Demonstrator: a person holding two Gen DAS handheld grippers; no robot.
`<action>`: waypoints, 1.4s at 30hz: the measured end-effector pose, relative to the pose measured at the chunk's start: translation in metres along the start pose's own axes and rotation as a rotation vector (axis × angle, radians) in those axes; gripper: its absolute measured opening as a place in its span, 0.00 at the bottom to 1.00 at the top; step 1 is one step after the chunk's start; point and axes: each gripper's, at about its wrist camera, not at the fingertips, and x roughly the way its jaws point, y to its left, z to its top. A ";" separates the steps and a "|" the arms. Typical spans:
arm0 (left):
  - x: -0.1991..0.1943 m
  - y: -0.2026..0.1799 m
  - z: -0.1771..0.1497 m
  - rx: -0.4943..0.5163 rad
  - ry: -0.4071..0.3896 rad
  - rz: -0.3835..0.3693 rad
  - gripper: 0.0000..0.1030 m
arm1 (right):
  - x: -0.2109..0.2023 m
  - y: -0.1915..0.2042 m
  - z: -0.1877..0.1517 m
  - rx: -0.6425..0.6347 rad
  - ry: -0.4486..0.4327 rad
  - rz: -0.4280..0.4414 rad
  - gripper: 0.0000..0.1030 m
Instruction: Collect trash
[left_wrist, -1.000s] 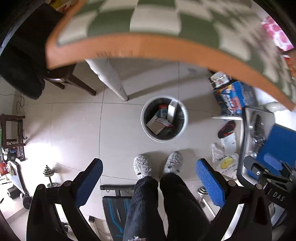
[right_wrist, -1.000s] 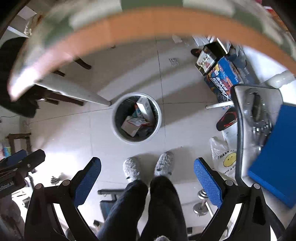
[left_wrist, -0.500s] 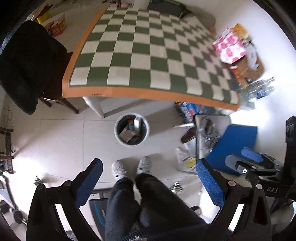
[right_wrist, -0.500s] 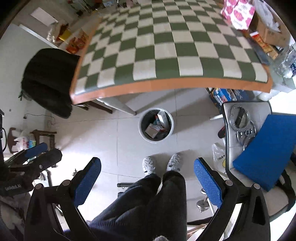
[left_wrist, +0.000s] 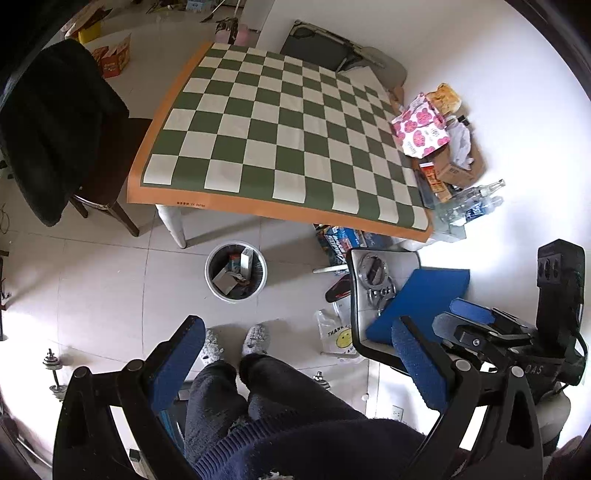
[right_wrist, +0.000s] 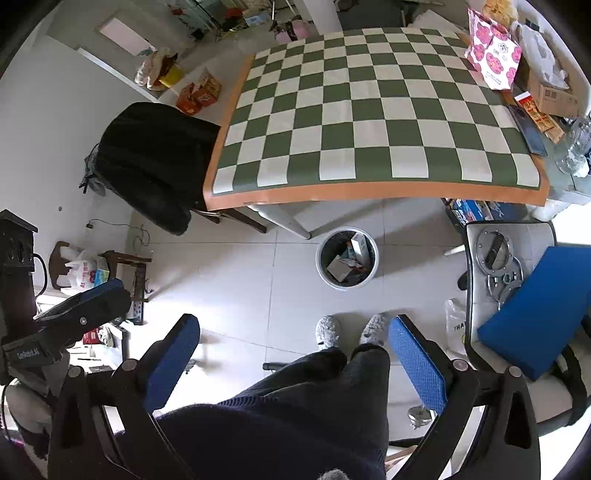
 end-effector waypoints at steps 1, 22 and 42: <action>-0.002 0.000 -0.001 0.000 -0.004 -0.004 1.00 | -0.002 0.001 -0.001 -0.003 -0.002 0.001 1.00; -0.021 0.000 -0.003 0.031 -0.032 -0.048 1.00 | -0.014 0.014 -0.003 -0.014 0.000 0.014 1.00; -0.020 -0.003 -0.001 0.036 -0.034 -0.060 1.00 | -0.019 0.025 -0.001 -0.016 0.005 0.026 1.00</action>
